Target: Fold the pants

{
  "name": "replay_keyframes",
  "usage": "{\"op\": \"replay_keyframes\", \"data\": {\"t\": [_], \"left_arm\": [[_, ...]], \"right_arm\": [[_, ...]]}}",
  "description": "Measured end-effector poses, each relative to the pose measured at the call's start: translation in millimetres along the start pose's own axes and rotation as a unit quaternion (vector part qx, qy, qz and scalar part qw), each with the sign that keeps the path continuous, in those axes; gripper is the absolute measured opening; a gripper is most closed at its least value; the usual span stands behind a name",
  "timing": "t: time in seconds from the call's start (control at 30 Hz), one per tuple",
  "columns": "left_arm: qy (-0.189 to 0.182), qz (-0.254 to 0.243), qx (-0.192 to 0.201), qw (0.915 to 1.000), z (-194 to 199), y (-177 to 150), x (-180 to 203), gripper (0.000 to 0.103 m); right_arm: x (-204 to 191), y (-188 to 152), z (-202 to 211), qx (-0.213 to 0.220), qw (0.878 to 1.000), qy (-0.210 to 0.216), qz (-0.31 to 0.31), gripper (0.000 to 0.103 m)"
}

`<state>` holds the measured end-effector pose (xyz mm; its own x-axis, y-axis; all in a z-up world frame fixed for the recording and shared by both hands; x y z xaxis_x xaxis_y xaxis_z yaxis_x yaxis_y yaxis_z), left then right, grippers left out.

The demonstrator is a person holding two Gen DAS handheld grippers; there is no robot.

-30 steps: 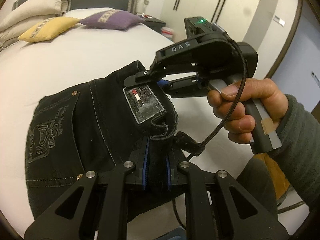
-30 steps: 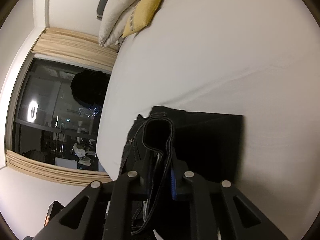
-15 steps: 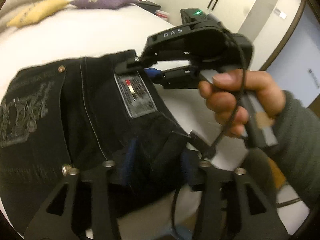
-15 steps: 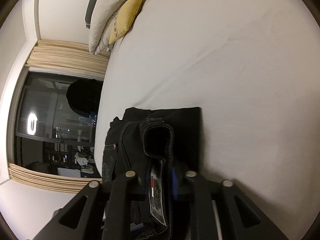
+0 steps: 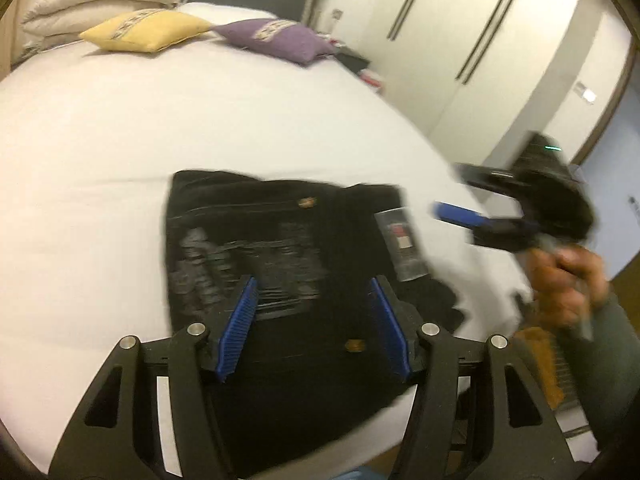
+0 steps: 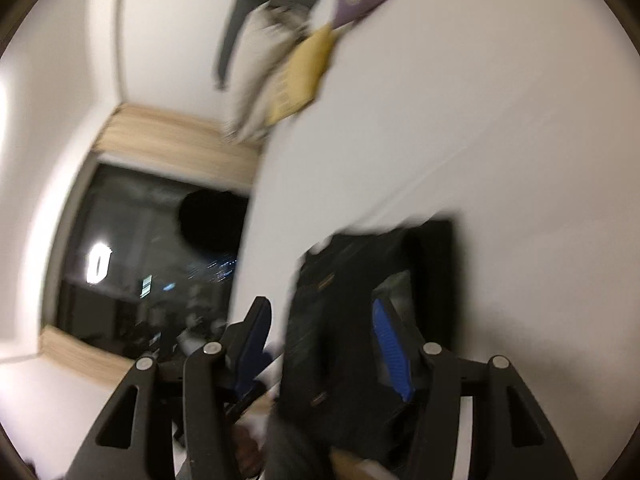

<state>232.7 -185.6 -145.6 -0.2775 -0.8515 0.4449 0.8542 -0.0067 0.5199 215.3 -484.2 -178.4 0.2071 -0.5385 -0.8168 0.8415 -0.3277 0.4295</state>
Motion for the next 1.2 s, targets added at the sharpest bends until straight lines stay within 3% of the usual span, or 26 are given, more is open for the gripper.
{"op": "replay_keyframes", "data": {"t": [0.1,0.17,0.23,0.27,0.3,0.37,0.53,0.6,0.7,0.8,0.9,0.97,1.03,1.07,1.13,1.17,1.2], "left_arm": [[0.007,0.007,-0.013,0.9999,-13,-11,-19,0.056],[0.014,0.007,-0.015,0.9998,-21,-20,-25,0.056],[0.02,-0.001,-0.012,0.9997,-26,-31,-26,0.056],[0.021,-0.002,-0.012,0.9997,-30,-34,-27,0.056],[0.02,-0.002,-0.01,0.9997,-31,-36,-30,0.056],[0.019,-0.008,-0.008,0.9998,-32,-39,-31,0.056],[0.024,-0.029,-0.002,0.9993,-13,-47,-27,0.056],[0.034,-0.046,0.019,0.9982,4,-45,-23,0.056],[0.032,-0.053,0.047,0.997,24,-30,-21,0.056],[0.035,-0.057,0.049,0.9966,17,-16,-20,0.056],[0.041,-0.081,0.032,0.9954,3,-20,-9,0.056],[0.055,-0.094,0.014,0.9939,-14,-33,-9,0.053],[0.055,-0.087,0.009,0.9946,-26,-48,-16,0.053],[0.054,-0.09,0.017,0.9944,-26,-53,-17,0.053],[0.056,-0.097,0.024,0.9934,-28,-59,-15,0.053],[0.057,-0.098,0.026,0.9932,-29,-60,-15,0.053],[0.055,-0.096,0.026,0.9935,-30,-60,-14,0.053]], "right_arm": [[-16,-42,-18,-0.022,0.999,0.049,-0.005,0.057],[-9,-69,-32,-0.053,0.998,0.033,-0.007,0.057],[17,-95,-41,-0.071,0.997,-0.003,-0.034,0.039],[29,-100,-37,-0.061,0.997,-0.008,-0.047,0.01],[43,-104,-32,-0.051,0.996,-0.01,-0.07,0.0],[54,-108,-25,-0.033,0.995,0.011,-0.095,0.0],[52,-103,1,-0.03,0.997,-0.04,-0.055,0.0],[47,-93,16,-0.025,0.996,-0.076,-0.037,0.012],[29,-62,25,-0.002,0.998,-0.068,-0.016,0.016],[2,-26,4,0.008,0.999,-0.048,0.014,0.032],[-22,7,-42,-0.011,0.999,-0.012,0.038,0.04],[-19,21,-78,-0.031,0.999,-0.002,0.033,0.046],[6,26,-103,-0.051,0.998,-0.024,0.012,0.046],[23,26,-112,-0.061,0.997,-0.049,0.001,0.043],[57,22,-116,-0.067,0.996,-0.058,-0.028,0.009],[69,21,-112,-0.063,0.995,-0.065,-0.04,0.0],[76,22,-106,-0.05,0.996,-0.061,-0.048,0.0]]}}
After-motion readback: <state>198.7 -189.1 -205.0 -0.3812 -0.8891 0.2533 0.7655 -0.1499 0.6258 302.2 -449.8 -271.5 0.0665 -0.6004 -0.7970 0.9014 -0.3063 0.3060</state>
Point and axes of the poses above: each gripper's, at about its wrist camera, not at the fingertips, and z roughly against the way its jaws point, x to its right, y to its top, the point moved 5 cm from there along -z, roughly the way its jaws point, and after that the axes turned 12 degrees about z, right-handed, at the moved point
